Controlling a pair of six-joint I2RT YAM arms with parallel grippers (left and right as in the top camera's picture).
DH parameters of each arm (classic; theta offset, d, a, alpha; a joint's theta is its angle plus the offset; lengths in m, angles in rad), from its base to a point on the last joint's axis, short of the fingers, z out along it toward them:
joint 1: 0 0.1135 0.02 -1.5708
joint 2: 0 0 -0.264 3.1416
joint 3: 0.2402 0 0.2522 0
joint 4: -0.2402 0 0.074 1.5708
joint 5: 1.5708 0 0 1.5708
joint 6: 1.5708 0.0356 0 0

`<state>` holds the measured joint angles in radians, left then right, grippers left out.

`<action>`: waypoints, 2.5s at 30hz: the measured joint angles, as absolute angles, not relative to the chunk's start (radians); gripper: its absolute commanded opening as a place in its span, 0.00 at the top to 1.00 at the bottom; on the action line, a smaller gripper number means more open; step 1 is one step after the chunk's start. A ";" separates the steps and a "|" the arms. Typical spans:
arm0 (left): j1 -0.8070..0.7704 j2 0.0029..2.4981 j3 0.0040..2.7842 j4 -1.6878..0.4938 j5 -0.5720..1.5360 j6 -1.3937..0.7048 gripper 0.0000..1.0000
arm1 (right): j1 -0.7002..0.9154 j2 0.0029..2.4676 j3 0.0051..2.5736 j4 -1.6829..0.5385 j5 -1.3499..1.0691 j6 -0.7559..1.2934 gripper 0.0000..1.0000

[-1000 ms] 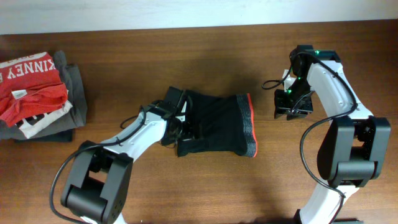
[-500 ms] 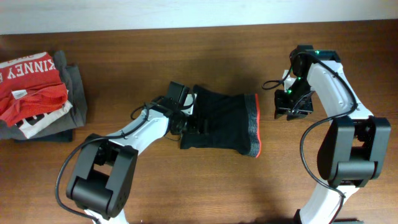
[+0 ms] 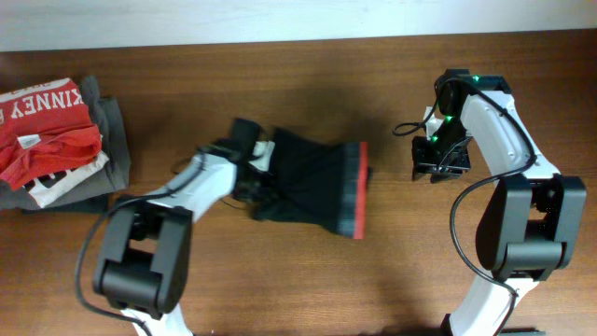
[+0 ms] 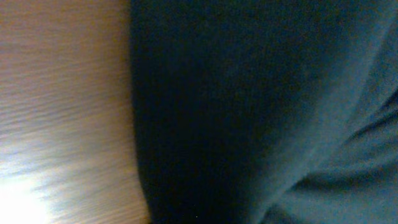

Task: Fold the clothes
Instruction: 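Lift the folded leggings with the left gripper and carry them left, then place the leggings on top of the clothes stack and release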

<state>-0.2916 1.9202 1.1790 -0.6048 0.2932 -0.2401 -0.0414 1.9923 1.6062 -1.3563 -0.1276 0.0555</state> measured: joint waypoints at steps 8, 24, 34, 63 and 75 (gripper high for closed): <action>-0.117 1.813 1.439 -0.871 -0.049 -0.060 1.00 | -0.042 1.992 1.606 -1.357 -0.128 0.056 0.58; 0.022 1.758 1.770 -0.916 -0.424 0.203 1.00 | -0.041 1.992 1.606 -1.362 -0.128 0.044 0.59; 0.118 1.758 1.901 -0.893 -0.465 0.263 1.00 | -0.041 1.991 1.606 -1.373 -0.128 0.044 0.58; 0.546 1.868 1.909 -0.828 -0.262 0.207 1.00 | -0.042 1.991 1.606 -1.387 -0.128 0.044 0.59; 0.670 1.962 1.909 -0.826 -0.241 0.149 0.01 | -0.041 1.991 1.606 -1.388 -0.128 0.043 0.58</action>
